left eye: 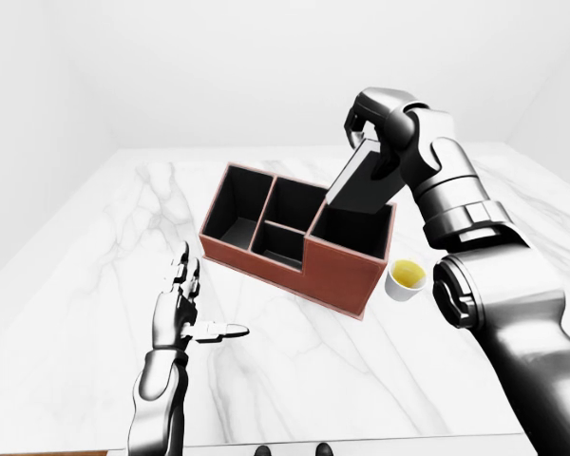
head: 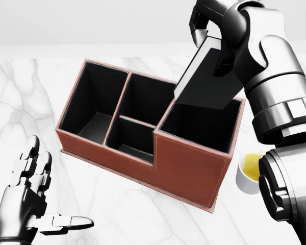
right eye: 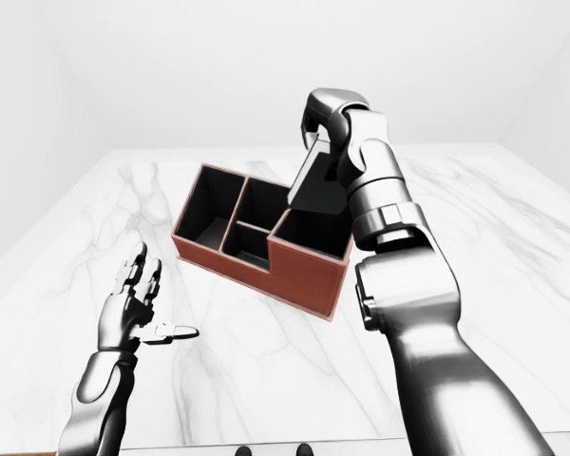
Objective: Pick up the book and place it in the right compartment of the caddy.
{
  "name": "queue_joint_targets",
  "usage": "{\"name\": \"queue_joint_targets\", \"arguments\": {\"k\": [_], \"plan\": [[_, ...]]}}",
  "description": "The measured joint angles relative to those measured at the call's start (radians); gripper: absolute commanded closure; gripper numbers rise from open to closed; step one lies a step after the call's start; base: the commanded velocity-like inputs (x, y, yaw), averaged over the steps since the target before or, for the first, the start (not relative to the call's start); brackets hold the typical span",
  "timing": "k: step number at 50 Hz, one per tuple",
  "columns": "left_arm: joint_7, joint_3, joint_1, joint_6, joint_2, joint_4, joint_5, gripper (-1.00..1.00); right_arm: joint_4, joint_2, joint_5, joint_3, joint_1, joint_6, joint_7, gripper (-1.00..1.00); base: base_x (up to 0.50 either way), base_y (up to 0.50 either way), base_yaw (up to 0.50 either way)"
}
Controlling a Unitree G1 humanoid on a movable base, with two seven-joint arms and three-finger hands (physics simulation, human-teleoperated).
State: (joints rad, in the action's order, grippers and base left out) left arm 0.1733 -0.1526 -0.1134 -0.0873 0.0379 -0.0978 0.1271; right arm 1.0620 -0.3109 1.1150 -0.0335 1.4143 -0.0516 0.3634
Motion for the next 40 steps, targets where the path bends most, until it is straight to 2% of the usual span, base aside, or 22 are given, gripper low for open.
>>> {"name": "queue_joint_targets", "arguments": {"k": [17, 40], "plan": [[0.000, -0.004, 0.007, 0.000, 0.003, 0.025, -0.001, -1.00, 0.113, 0.000, 0.020, -0.012, 0.018, 0.018, -0.085, 1.00, 0.00, 0.00, 0.00], [-0.002, 0.002, 0.022, 0.000, 0.008, 0.085, -0.010, -1.00, 0.206, 0.020, 0.042, -0.018, 0.002, 0.020, -0.153, 1.00, 0.00, 0.00, 0.00]]}}
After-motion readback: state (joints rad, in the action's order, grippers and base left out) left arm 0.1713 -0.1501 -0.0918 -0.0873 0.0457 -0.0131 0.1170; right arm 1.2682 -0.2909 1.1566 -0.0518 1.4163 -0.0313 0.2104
